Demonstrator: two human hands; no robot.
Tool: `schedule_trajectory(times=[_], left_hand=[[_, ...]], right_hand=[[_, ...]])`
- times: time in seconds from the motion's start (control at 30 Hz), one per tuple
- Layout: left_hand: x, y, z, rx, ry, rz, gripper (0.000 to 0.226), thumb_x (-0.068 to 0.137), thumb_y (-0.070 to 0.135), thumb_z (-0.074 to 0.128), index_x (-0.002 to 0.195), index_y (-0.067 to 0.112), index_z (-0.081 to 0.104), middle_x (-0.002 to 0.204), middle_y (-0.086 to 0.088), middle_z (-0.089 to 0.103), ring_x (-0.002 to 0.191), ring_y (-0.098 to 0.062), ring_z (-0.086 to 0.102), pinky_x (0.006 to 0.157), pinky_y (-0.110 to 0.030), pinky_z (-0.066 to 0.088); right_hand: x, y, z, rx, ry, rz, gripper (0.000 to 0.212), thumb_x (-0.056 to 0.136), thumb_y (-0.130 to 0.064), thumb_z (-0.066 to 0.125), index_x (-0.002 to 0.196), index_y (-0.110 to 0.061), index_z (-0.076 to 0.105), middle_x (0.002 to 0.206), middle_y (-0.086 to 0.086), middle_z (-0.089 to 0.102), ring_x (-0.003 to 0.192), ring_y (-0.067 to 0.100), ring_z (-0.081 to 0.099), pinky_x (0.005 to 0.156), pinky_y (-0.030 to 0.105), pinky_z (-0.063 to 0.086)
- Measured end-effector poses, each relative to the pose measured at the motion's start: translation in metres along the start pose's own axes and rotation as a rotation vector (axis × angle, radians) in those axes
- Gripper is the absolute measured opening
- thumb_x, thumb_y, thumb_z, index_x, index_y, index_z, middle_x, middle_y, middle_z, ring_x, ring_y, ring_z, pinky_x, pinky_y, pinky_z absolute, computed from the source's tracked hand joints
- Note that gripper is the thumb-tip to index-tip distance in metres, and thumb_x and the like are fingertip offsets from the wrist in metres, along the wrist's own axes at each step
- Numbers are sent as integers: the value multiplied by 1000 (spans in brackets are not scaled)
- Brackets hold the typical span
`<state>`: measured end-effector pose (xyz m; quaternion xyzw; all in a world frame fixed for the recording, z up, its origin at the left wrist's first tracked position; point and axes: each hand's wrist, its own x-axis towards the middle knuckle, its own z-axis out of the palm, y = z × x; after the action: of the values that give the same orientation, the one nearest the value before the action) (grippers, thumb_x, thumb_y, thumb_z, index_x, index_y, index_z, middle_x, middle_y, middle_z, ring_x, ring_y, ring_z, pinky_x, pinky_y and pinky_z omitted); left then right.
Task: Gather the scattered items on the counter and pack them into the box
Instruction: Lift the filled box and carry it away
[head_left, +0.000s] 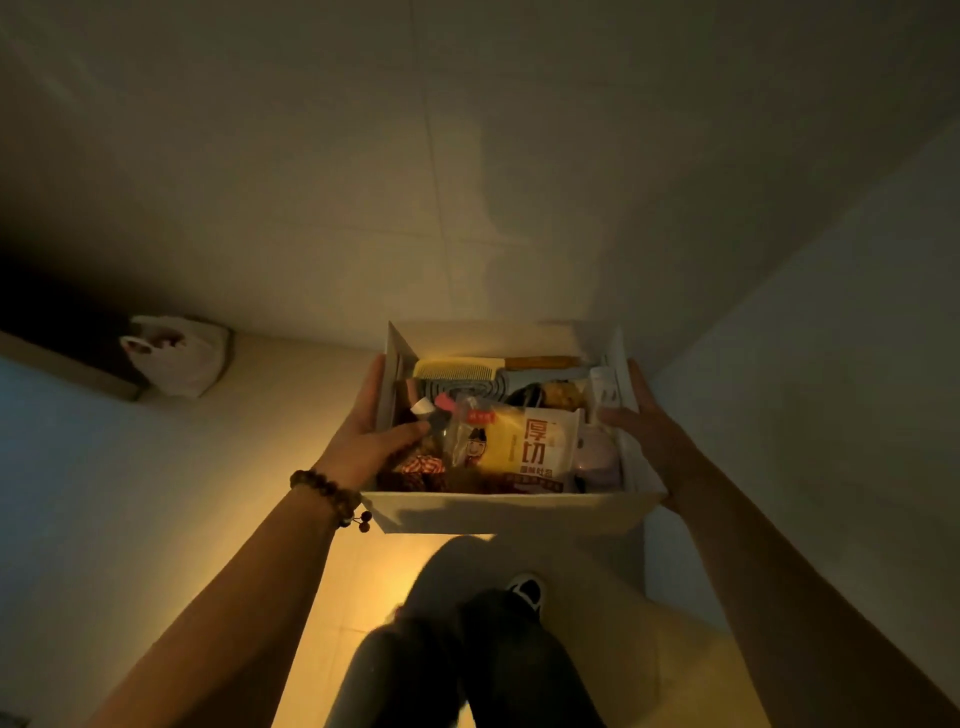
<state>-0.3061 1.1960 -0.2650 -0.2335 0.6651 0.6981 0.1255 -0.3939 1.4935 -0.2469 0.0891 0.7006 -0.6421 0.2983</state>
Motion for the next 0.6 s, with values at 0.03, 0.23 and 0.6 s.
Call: schedule_trajectory(times=[0.03,0.23,0.6], left_hand=[[14,-2,1,10,3,-8,89,80,9,68,138,54,18,125,16,48,111,-15,54,82,-38,53],[115,-42,4,80,-74,12,76,75,18,70,137,43,33,127,4,55,111,-20,58,87,-46,51],[338,-248,-1,133,-232,41,68,71,15,66,125,47,39,120,5,59,105,-14,62,77,-30,55]], right_hand=[[12,4,-2,-2,5,20,71,93,-3,50,150,-24,15,150,8,34,133,26,40,109,44,35],[99,59,-12,-31,100,134,49,89,-12,60,134,-25,44,133,8,53,119,27,52,105,46,40],[305,285,-14,-7,246,102,36,88,-9,62,118,-27,53,102,-5,61,86,5,60,71,21,53]])
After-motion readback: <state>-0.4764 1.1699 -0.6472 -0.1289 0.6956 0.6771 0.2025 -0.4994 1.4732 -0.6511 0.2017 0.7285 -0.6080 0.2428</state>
